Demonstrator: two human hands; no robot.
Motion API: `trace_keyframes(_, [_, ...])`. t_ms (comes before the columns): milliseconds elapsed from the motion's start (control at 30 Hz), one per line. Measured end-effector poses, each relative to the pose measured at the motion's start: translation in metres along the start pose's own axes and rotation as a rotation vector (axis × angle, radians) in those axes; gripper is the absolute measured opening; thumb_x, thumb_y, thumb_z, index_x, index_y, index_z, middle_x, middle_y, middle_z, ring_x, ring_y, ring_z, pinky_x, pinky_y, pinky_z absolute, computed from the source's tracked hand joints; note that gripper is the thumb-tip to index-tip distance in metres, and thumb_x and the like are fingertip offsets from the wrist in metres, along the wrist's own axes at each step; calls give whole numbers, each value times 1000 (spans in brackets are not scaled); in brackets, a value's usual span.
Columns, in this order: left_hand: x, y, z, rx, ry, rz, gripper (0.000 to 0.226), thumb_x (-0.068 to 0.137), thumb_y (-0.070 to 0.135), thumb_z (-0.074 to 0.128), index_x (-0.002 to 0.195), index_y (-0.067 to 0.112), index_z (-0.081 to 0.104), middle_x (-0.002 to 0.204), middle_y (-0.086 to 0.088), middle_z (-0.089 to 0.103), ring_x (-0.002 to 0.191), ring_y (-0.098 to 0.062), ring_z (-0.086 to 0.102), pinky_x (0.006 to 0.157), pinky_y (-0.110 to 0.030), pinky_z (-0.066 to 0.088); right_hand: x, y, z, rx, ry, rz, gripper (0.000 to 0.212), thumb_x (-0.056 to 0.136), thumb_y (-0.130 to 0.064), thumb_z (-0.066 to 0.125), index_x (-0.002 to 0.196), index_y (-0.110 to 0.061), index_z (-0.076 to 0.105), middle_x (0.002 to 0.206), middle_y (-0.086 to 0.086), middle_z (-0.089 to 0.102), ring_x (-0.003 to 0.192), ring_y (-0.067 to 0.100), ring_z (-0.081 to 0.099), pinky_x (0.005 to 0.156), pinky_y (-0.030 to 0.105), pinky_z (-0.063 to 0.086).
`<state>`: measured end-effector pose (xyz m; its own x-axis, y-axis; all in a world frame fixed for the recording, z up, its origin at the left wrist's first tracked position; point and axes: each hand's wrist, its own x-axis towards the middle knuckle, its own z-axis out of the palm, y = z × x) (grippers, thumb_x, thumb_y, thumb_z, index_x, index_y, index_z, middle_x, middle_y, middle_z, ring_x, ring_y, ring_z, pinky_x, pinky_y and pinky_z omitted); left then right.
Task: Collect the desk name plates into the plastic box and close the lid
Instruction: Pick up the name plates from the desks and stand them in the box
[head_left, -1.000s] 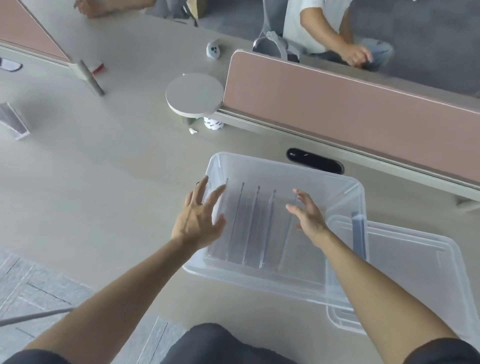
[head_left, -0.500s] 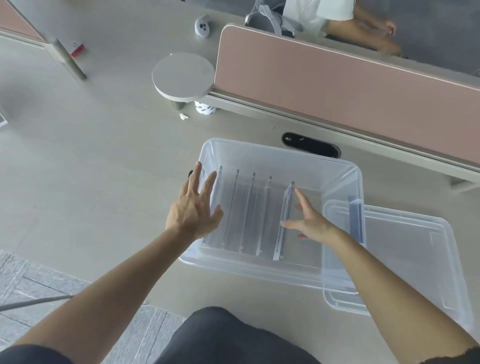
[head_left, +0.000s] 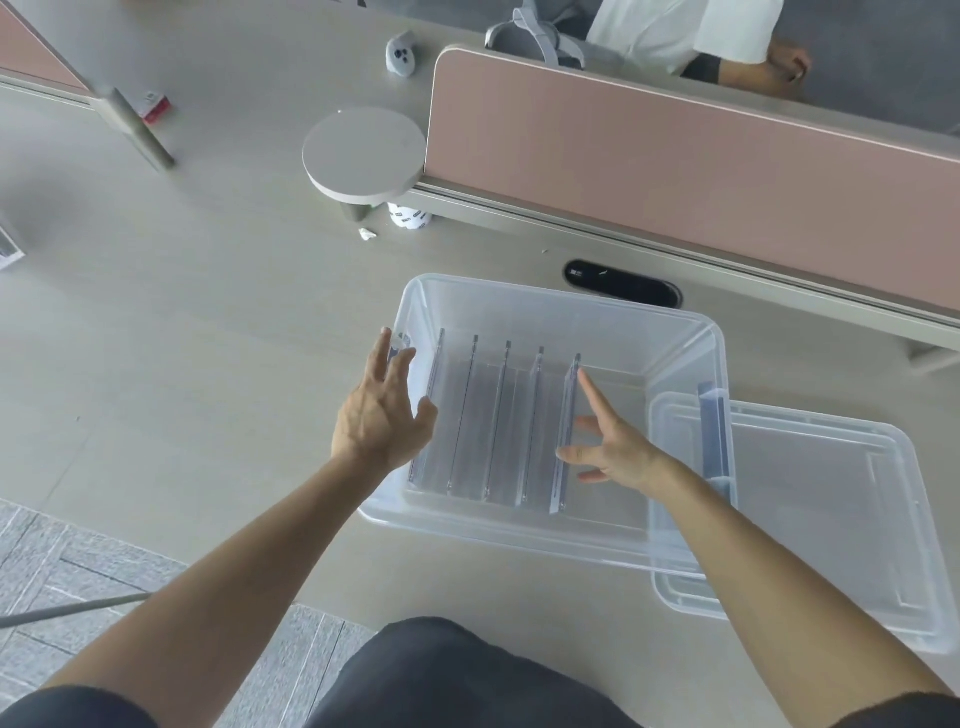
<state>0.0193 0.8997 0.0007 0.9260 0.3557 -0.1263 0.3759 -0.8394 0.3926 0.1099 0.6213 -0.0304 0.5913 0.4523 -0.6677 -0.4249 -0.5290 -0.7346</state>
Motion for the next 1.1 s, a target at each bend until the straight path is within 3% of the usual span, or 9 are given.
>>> trace_keyframes(267, [0,0,0,-2,5,-15,57,84,28,57,138,20,39,161,1,12,91,-36,64,65,-32,37,0,5,4,213,-49,3,99,90,-7,69,138,-73,13,159,6,26,134,26,49,81,40,60])
trace_keyframes(567, [0,4,-2,18,-19,-23,58,84,29,56,138,21,36,161,1,10,91,-37,63,64,-32,38,-1,-1,6,200,-91,40,102,90,-8,69,136,-76,8,162,5,20,135,27,47,89,45,58])
trace_keyframes(667, [1,3,-2,20,-32,-27,57,85,29,55,138,21,35,161,1,9,95,-37,63,66,-34,41,-7,-5,7,94,-42,54,101,90,-13,70,137,-74,5,159,6,27,128,25,53,87,45,59])
trace_keyframes(800, [1,4,-3,42,-69,-10,58,86,31,55,138,22,31,160,-5,3,122,-35,50,85,-43,48,-21,-25,10,-384,109,51,95,89,-40,69,148,-60,-3,151,7,41,105,20,59,86,33,54])
trace_keyframes(933, [0,1,-9,-7,-132,22,59,84,34,58,137,24,34,154,-8,9,133,-33,35,84,-46,48,-44,-57,9,-607,246,10,69,91,-51,61,152,-35,32,142,2,55,126,22,54,98,32,41])
trace_keyframes(1000, [-3,-1,-15,-43,-108,50,52,84,35,58,133,25,43,150,-5,18,133,-30,32,84,-45,49,-59,-78,16,-655,253,-29,55,92,-50,61,142,-31,48,131,-3,63,121,19,57,93,29,40])
trace_keyframes(1100, [-10,-6,-32,-75,-58,62,39,86,33,57,124,28,55,143,1,34,127,-28,36,83,-39,45,-76,-106,35,-733,254,-114,44,92,-47,61,132,-28,58,121,-5,66,114,18,59,93,30,43])
